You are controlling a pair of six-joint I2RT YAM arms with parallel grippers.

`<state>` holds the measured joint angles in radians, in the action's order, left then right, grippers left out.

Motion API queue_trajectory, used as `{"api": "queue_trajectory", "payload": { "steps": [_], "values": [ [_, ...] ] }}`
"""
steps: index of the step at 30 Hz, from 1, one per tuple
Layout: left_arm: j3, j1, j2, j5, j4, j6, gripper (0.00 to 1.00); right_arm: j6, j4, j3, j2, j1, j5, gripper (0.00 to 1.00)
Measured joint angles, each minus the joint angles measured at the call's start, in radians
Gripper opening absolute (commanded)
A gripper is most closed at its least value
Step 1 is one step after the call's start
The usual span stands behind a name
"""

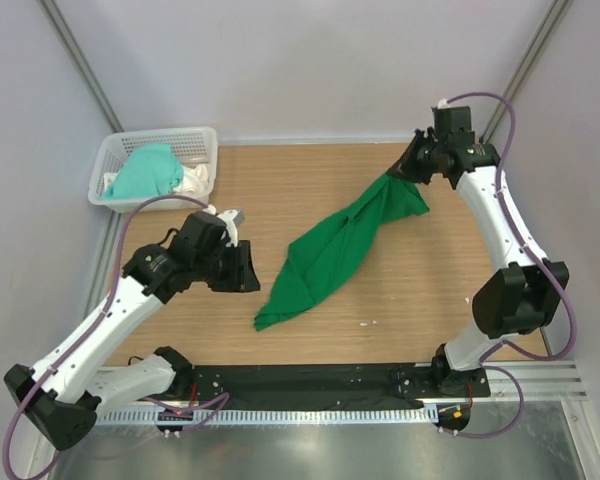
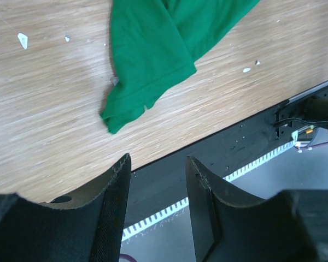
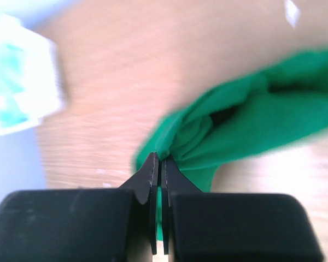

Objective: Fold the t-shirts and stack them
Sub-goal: Flatten the tshirt out

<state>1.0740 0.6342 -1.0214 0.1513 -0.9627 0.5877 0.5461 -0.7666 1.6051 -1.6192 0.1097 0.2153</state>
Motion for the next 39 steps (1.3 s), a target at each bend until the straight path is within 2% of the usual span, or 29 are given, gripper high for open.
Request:
{"api": "queue_trajectory", "payload": {
  "steps": [5, 8, 11, 15, 18, 22, 24, 25, 26, 28, 29, 33, 34, 37, 39],
  "values": [
    [-0.030, 0.000, 0.090, -0.020, -0.010, 0.008, 0.47, 0.122, 0.106, 0.208, 0.091, 0.007, 0.091, 0.01],
    [-0.042, 0.000, 0.134, -0.037, -0.023, 0.008, 0.54, 0.215, 0.283, 0.316, 0.187, 0.009, 0.155, 0.01],
    [-0.047, 0.000, 0.185, -0.060, -0.022, 0.010, 0.63, 0.280, 0.406, 0.244, 0.339, 0.009, 0.180, 0.01],
    [-0.048, 0.000, 0.250, -0.089, -0.013, 0.006, 0.65, 0.283, 0.356, 0.037, 0.520, 0.025, 0.198, 0.02],
    [-0.048, 0.001, 0.266, -0.102, -0.014, 0.000, 0.66, 0.280, 0.297, -0.231, 0.587, 0.074, 0.232, 0.11],
    [-0.048, 0.001, 0.241, -0.097, 0.007, -0.030, 0.70, 0.281, 0.211, -0.552, 0.513, 0.271, 0.249, 0.22],
    [-0.048, 0.000, 0.217, -0.084, 0.037, -0.045, 0.72, 0.286, 0.189, -0.649, 0.444, 0.404, 0.272, 0.33],
    [-0.048, 0.001, 0.204, -0.075, 0.052, -0.048, 0.72, 0.285, 0.182, -0.671, 0.425, 0.451, 0.286, 0.50],
    [-0.048, 0.001, 0.189, -0.064, 0.068, -0.051, 0.72, 0.282, 0.176, -0.679, 0.417, 0.475, 0.296, 0.59],
    [-0.053, 0.001, 0.152, -0.037, 0.109, -0.055, 0.74, 0.266, 0.148, -0.671, 0.404, 0.509, 0.296, 0.71],
    [-0.061, 0.001, 0.126, -0.019, 0.138, -0.055, 0.74, 0.253, 0.126, -0.649, 0.400, 0.502, 0.280, 0.73],
    [-0.106, 0.023, 0.018, 0.022, 0.230, -0.051, 0.77, 0.204, 0.050, -0.535, 0.359, 0.470, 0.176, 0.73],
    [-0.111, 0.037, -0.007, 0.027, 0.246, -0.051, 0.77, 0.192, 0.037, -0.523, 0.352, 0.458, 0.137, 0.71],
    [-0.109, 0.128, -0.114, 0.017, 0.309, -0.063, 0.76, 0.170, -0.005, -0.554, 0.346, 0.403, 0.068, 0.63],
    [-0.093, 0.198, -0.202, 0.005, 0.342, -0.081, 0.75, 0.165, -0.022, -0.613, 0.348, 0.346, 0.051, 0.61]
  ]
}}
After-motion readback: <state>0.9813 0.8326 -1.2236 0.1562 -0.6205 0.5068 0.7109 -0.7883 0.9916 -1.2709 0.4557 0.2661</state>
